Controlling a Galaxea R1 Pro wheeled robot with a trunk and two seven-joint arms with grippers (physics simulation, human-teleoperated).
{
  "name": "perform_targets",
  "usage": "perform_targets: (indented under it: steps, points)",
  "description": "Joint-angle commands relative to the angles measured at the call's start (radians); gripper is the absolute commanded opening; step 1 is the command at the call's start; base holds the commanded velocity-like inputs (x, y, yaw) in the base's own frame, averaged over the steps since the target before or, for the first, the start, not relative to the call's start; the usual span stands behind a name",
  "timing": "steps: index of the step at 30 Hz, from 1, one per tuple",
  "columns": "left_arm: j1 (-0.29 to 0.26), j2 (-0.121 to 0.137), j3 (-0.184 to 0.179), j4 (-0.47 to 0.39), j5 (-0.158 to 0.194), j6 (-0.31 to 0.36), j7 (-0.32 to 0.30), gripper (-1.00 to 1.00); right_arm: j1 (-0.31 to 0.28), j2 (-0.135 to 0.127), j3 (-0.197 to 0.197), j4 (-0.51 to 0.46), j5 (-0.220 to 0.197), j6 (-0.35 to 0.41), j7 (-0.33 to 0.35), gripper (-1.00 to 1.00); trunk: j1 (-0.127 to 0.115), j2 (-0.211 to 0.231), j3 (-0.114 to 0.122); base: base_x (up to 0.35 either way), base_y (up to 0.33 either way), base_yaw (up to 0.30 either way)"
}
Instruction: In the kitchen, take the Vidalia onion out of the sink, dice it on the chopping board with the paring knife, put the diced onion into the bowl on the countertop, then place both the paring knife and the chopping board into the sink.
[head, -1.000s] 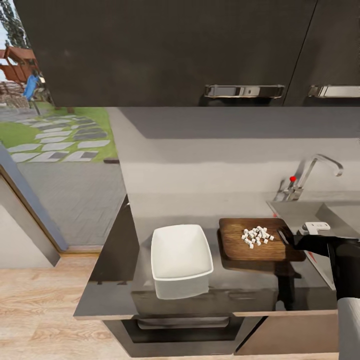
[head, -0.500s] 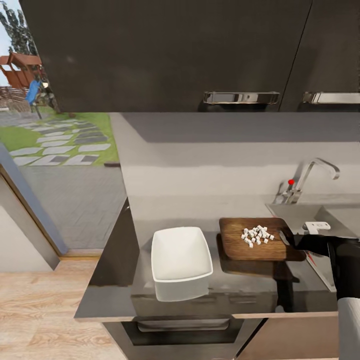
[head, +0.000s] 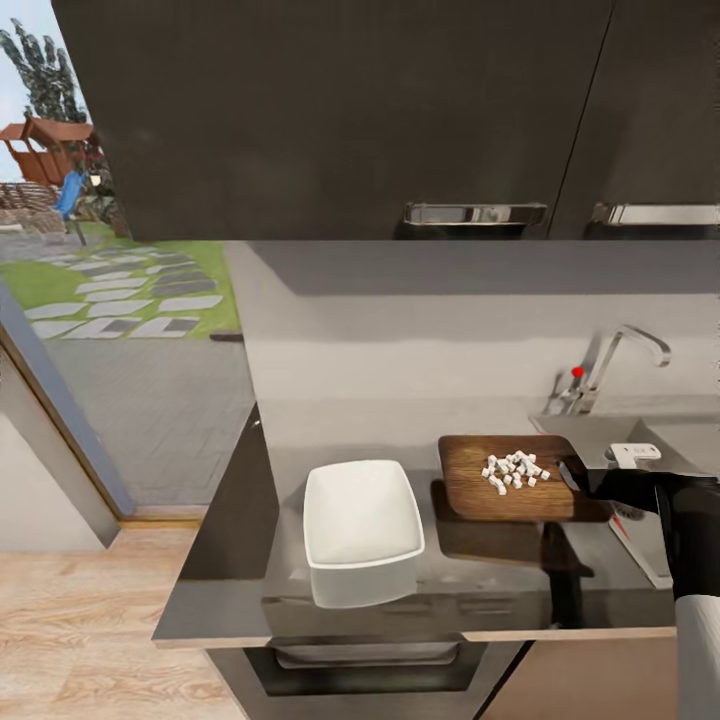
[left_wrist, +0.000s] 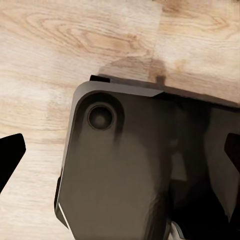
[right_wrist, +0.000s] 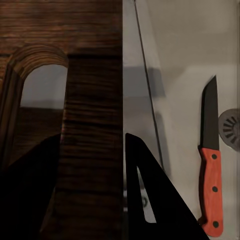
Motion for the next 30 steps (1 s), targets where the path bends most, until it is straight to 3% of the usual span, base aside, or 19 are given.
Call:
perform_targets:
  steps: [1,30]
  points:
    - [-0.002,0.0,-0.007,0.005,0.011,-0.006,-0.007,1.0,-0.001,0.0,-0.002,-0.001,0.01,0.002,0.01,-1.0,-0.004,0.006,0.003,0.0,0.0,0.0]
    - [-0.002,-0.002,-0.007,0.005,0.011,-0.006,-0.008,1.0,-0.001,0.0,0.0,-0.001,0.012,0.002,0.008,-1.0,-0.115,0.209,0.139,0.0,0.0,0.0]
